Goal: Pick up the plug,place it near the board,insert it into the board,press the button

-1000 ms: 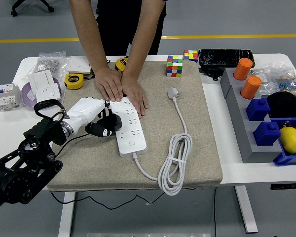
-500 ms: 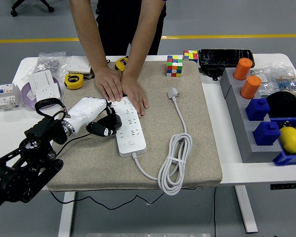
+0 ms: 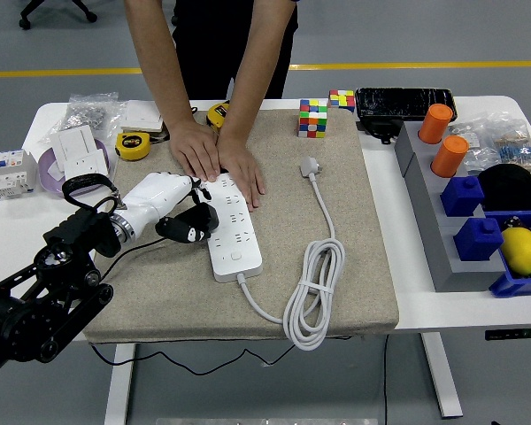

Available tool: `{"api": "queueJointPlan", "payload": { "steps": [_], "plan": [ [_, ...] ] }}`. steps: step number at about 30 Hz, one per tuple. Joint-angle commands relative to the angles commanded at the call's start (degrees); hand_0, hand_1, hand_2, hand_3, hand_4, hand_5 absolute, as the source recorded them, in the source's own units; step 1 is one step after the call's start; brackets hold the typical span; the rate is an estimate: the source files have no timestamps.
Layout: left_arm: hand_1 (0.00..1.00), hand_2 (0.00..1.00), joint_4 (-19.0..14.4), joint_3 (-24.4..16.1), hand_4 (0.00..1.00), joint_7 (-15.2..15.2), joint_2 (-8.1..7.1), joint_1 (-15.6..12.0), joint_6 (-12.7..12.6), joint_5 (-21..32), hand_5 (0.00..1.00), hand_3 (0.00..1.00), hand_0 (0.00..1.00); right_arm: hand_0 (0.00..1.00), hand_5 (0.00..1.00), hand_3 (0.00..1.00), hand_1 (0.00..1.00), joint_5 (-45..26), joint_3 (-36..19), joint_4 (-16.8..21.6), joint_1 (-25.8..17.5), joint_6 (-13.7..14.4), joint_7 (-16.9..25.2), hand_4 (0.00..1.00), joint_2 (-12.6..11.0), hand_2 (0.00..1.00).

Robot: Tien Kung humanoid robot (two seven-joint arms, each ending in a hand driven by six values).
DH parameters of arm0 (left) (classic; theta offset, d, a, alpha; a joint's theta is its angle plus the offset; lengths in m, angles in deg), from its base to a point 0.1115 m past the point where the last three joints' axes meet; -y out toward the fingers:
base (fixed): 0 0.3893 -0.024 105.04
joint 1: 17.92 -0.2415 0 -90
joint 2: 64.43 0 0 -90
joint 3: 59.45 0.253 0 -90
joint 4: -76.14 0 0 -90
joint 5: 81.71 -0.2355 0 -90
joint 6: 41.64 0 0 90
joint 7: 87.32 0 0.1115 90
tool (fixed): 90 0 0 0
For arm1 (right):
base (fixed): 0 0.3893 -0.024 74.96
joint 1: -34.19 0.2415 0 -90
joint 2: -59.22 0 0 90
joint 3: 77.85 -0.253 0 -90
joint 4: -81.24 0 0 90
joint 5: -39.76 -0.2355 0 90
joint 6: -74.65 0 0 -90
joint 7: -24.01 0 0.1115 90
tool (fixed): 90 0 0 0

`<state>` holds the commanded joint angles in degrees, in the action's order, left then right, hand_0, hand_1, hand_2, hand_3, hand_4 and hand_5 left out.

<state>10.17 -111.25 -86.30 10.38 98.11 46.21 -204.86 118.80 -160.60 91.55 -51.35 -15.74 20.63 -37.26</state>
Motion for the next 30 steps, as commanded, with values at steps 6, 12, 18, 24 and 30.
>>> {"api": "queueJointPlan", "payload": {
  "steps": [6, 12, 18, 24, 30],
  "plan": [
    [0.756, 0.701, -1.7, -2.3, 0.998, -0.4, 0.50, -1.0, 1.4, 2.4, 0.453, 0.761, 0.791, 0.876, 0.848, 0.797, 0.777, -0.2, 0.2, 0.0, 0.0, 0.1, 0.0, 0.998, 0.1, 0.764],
    [0.901, 0.846, -5.0, -8.1, 0.998, -0.2, 2.82, -4.7, -1.6, 7.2, 0.685, 0.814, 0.857, 0.875, 0.847, 0.798, 0.777, -0.1, 0.2, 0.0, 0.0, 0.1, 0.0, 0.998, 0.1, 0.764],
    [0.934, 0.897, -9.9, -15.1, 0.998, 0.5, 6.52, -11.3, -3.4, 11.4, 0.733, 0.843, 0.883, 0.874, 0.846, 0.798, 0.777, 0.2, 0.1, 0.0, -0.2, 0.1, -0.1, 0.998, 0.3, 0.764],
    [0.958, 0.926, -15.0, -18.2, 0.998, 0.8, 8.19, -17.2, -3.6, 13.6, 0.746, 0.883, 0.930, 0.873, 0.847, 0.798, 0.777, 0.1, 0.4, 0.0, -0.3, 0.1, 0.0, 0.998, 0.4, 0.764],
    [0.983, 0.953, -18.5, -18.3, 0.998, 1.4, 8.56, -22.2, -3.0, 13.7, 0.774, 0.899, 0.987, 0.872, 0.849, 0.798, 0.777, 0.0, 0.5, 0.0, -0.4, 0.2, 0.0, 0.998, 0.5, 0.765]
  ]
}}
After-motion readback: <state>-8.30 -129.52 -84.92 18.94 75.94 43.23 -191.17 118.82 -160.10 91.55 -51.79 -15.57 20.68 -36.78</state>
